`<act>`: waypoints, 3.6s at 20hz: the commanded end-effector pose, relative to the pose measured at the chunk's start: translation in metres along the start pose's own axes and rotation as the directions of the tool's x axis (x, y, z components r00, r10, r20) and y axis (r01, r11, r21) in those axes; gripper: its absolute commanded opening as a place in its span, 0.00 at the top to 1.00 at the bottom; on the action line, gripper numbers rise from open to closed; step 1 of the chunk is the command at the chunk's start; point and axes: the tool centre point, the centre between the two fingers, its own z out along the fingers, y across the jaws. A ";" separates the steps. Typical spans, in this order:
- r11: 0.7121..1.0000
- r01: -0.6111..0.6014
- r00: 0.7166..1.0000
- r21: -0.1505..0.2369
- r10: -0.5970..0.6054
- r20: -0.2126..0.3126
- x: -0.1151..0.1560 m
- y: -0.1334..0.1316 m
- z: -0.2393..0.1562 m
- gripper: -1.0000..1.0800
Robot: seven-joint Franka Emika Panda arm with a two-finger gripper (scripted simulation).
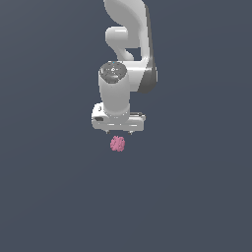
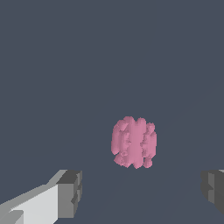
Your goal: Pick up the object and move it to a goal position.
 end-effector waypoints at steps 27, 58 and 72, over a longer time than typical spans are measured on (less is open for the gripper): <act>0.995 -0.098 0.994 -0.001 0.098 -0.057 -0.005 0.014 0.073 0.04; 0.995 -0.100 0.993 -0.001 0.100 -0.059 -0.006 0.007 0.104 1.00; 0.995 -0.100 0.993 -0.002 0.100 -0.059 -0.032 -0.056 0.010 1.00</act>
